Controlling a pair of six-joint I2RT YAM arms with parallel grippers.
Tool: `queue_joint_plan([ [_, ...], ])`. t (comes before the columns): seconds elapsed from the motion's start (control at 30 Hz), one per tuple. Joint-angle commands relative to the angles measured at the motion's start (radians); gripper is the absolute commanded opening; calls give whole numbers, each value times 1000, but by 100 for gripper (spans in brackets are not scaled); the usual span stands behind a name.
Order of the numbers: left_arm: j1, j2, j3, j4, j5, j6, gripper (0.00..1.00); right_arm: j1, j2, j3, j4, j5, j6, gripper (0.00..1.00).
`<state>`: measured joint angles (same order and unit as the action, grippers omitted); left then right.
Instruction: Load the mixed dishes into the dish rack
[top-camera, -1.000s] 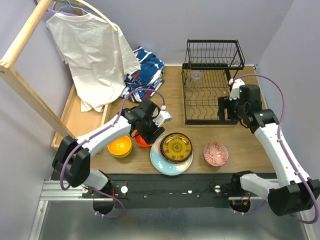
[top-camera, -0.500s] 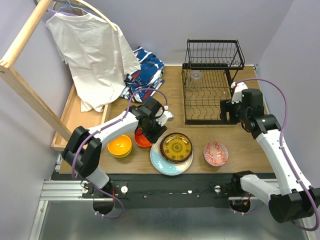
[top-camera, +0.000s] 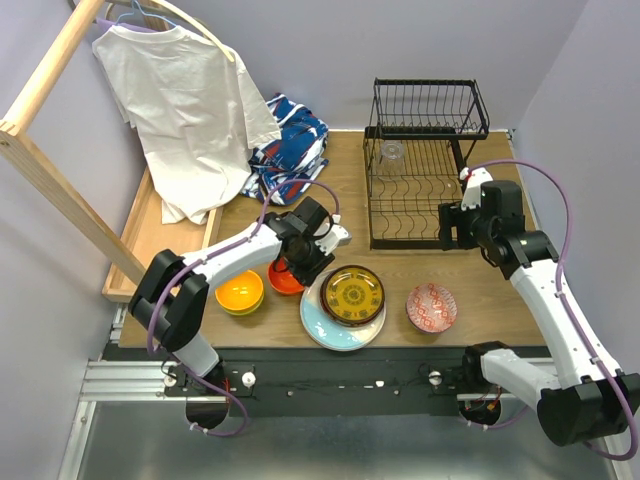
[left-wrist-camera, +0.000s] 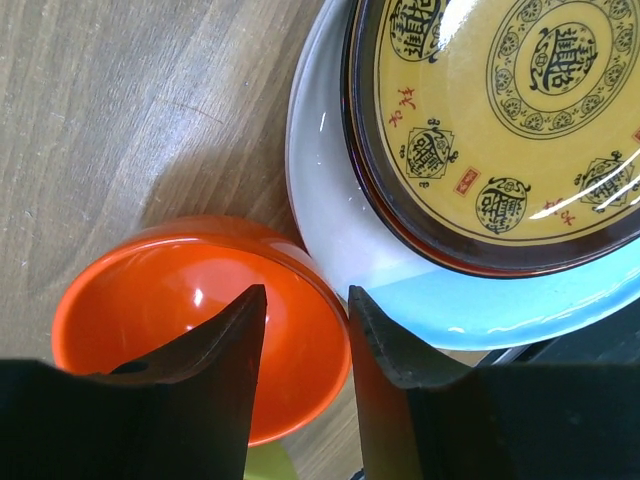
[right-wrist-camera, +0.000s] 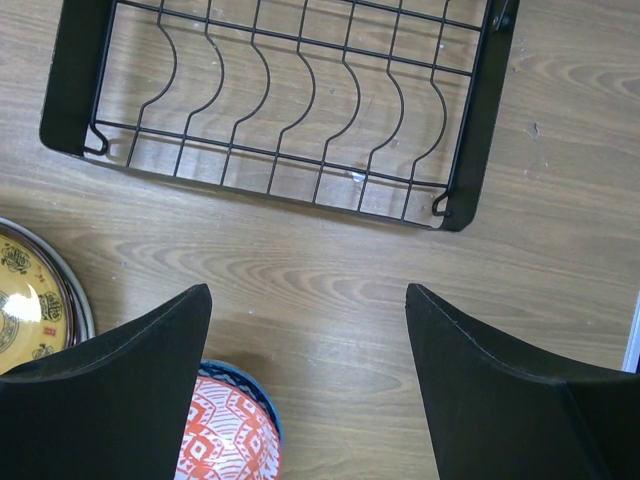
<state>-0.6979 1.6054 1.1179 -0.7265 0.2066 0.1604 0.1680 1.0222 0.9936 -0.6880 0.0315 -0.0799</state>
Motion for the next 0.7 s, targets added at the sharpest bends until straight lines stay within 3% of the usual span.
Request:
queue_joint_plan([
  [0.0,-8,27,-3,-5,-50,30,46,-7,-14,-19,38,15,-11,86],
  [0.23,-20,62,14,-21,-75,40,43,-5,-7,-27,54,15,-11,86],
  [0.43,-20,50,46,-57,-73,48,21,-5,-10,-39,71,15,-8,86],
  [0.57,-20,5,153,-186,-50,73,4,-7,-11,-29,61,25,-17,86],
  [0.67,-20,-8,270,-246,-3,84,0,-7,4,5,48,68,-27,86],
])
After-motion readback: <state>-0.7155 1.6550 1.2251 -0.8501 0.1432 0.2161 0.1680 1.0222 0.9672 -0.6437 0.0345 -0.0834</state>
